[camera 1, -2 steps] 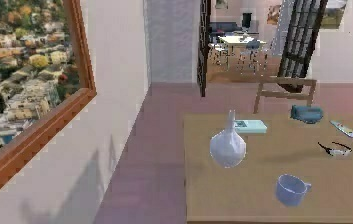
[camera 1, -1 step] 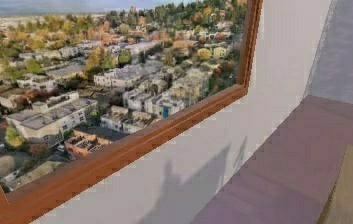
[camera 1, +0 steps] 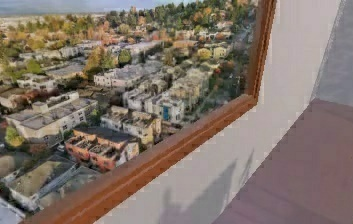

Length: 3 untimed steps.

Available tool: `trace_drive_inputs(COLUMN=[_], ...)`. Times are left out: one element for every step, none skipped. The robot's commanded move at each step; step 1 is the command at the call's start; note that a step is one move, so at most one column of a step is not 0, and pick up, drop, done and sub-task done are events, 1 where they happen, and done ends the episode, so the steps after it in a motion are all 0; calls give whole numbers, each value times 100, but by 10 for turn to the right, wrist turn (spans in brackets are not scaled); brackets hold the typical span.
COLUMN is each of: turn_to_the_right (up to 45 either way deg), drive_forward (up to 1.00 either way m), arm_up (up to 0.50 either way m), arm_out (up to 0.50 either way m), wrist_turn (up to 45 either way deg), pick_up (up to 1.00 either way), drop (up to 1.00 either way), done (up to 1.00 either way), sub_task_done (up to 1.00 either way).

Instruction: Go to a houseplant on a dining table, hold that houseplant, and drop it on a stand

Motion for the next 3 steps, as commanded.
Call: trace_drive_inputs(turn_to_the_right=[300,30,0], drive_forward=[0,0,30], arm_up=[0,0,0], arm_out=[0,0,0], wrist_turn=[0,0,0], pick_up=[0,0,0], drop=[0,0,0], done=[0,0,0], sub_task_done=[0,0,0])
